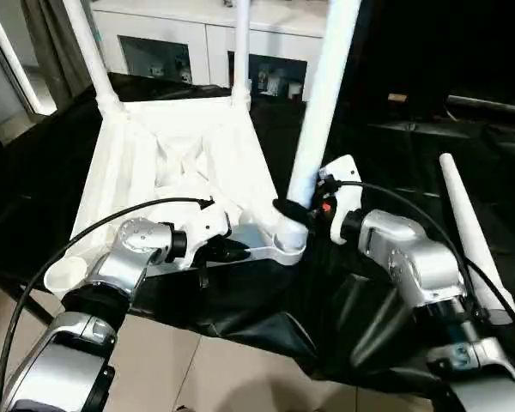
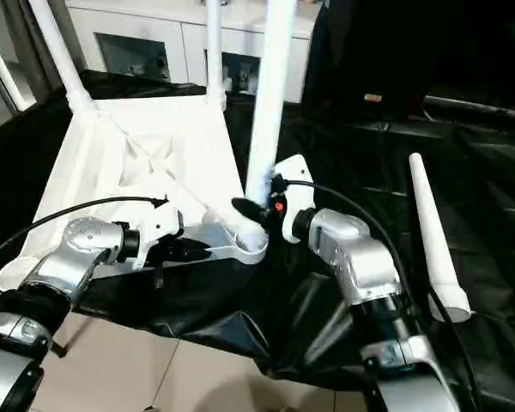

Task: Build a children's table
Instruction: Insert table leg to table base

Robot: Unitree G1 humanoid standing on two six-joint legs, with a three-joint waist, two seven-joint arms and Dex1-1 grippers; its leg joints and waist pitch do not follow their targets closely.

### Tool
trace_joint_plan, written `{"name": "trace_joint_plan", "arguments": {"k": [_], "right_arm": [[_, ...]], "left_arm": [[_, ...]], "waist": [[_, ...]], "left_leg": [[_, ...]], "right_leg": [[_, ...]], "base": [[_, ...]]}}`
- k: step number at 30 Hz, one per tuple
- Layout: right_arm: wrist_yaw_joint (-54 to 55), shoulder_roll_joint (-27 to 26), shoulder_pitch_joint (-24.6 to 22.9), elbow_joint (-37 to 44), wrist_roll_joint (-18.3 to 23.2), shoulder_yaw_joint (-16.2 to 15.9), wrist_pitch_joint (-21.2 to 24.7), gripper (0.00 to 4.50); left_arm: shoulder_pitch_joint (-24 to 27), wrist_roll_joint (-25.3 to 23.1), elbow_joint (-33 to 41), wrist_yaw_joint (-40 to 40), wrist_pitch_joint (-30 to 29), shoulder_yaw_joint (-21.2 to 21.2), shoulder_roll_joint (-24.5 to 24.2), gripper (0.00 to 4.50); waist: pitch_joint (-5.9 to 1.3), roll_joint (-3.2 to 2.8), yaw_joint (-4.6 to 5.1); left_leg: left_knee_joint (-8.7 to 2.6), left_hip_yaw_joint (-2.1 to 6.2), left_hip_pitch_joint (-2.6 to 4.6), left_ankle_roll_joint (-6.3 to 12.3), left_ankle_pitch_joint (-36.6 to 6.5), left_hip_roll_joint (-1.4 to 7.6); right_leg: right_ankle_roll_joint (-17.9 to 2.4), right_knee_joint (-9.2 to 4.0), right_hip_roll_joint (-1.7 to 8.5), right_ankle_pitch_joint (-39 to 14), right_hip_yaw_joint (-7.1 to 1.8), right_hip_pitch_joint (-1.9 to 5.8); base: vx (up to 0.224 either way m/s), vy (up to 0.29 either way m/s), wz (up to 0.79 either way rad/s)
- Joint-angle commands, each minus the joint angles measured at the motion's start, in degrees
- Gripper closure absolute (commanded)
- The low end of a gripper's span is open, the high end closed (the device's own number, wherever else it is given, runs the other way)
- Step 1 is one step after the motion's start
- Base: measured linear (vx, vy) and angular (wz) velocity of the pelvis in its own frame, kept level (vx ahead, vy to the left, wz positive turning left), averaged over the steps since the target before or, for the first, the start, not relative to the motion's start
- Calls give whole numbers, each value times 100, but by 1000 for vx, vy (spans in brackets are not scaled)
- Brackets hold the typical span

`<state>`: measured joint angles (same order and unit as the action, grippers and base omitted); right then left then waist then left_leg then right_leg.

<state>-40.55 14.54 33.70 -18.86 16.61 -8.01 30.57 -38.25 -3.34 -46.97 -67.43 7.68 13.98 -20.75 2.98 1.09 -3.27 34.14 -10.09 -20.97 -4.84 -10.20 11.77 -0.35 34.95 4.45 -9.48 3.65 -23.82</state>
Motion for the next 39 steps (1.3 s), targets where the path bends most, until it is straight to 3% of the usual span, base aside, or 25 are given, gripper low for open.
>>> {"name": "trace_joint_plan", "arguments": {"k": [1, 14, 21, 22, 24, 25, 26, 28, 29, 31, 33, 39], "right_arm": [[-155, 101, 38, -176, -51, -142, 122, 262], [-301, 65, 289, -455, -14, 59, 99, 262], [-42, -85, -138, -460, 226, 646, -445, 262], [2, -117, -235, -440, 269, 716, -494, 262], [38, -189, -464, -373, 323, 790, -646, 262], [44, -202, -507, -363, 326, 795, -675, 262], [55, -223, -564, -357, 323, 798, -724, 262], [48, -237, -669, -345, 262, 755, -848, 262], [65, -263, -767, -357, 197, 720, -984, 262], [131, -335, -968, -375, 64, 659, -1328, 262], [224, -395, -1093, -404, -73, 591, -1643, 262], [458, -467, -1396, -404, -618, 189, -2494, 262]], "left_arm": [[73, -193, -139, -180, -118, 238, -20, 450], [-94, -146, 7, -215, -251, 200, -76, 450], [-151, -107, -38, -116, -227, 116, -52, 450], [-157, -103, -46, -95, -211, 102, -54, 450], [-173, -98, -65, -29, -204, 70, -51, 450], [-177, -98, -71, -23, -202, 66, -52, 450], [-189, -98, -89, -19, -198, 60, -58, 450], [-197, -99, -106, 13, -186, 46, -59, 450], [-210, -98, -130, 41, -172, 31, -59, 450], [-215, -102, -154, 143, -140, 7, -51, 450], [-232, -115, -195, 220, -111, -1, -48, 450], [-287, -139, -305, 396, -55, -26, -14, 450]], "waist": [[-366, 42, -9], [-400, 101, -23], [-393, 61, -35], [-395, 27, -38], [-395, 39, -38], [-395, 39, -38], [-388, -29, -37], [-389, -20, -35], [-384, -59, -43], [-392, -46, -40], [-383, -92, -41], [-328, -79, -16]], "left_leg": [[-417, -4, 53, 70, -1154, 113], [-413, 2, 55, -1, -1162, 120], [-417, 2, 56, -18, -1262, 121], [-423, 9, 64, -40, -1325, 117], [-431, 17, 67, -40, -1391, 119], [-431, 17, 67, -40, -1391, 119], [-439, 27, 70, -69, -1481, 118], [-442, 26, 69, -72, -1519, 114], [-445, 25, 78, -89, -1581, 114], [-445, 31, 72, -91, -1605, 113], [-456, 44, 72, -108, -1713, 111], [-486, 72, 105, -138, -2196, 104]], "right_leg": [[-995, -430, 337, -1667, -255, 297], [-1130, -388, 343, -1370, -247, 319], [-1134, -411, 350, -1385, -253, 314], [-1134, -420, 345, -1428, -246, 315], [-1135, -422, 341, -1463, -240, 319], [-1135, -422, 341, -1463, -240, 319], [-1149, -429, 336, -1465, -237, 313], [-1169, -435, 328, -1446, -234, 318], [-1160, -454, 332, -1475, -236, 308], [-1172, -443, 333, -1450, -235, 316], [-1148, -455, 337, -1579, -227, 311], [-896, -563, 339, -2491, -210, 257]], "base": [[0, 0, 0], [0, 0, 0], [0, 0, 0], [0, 0, 0], [0, 0, 0], [0, 0, 0], [0, 0, 0], [0, 0, 0], [0, 0, 0], [0, 0, 0], [0, 0, 0], [0, 0, 0]]}}
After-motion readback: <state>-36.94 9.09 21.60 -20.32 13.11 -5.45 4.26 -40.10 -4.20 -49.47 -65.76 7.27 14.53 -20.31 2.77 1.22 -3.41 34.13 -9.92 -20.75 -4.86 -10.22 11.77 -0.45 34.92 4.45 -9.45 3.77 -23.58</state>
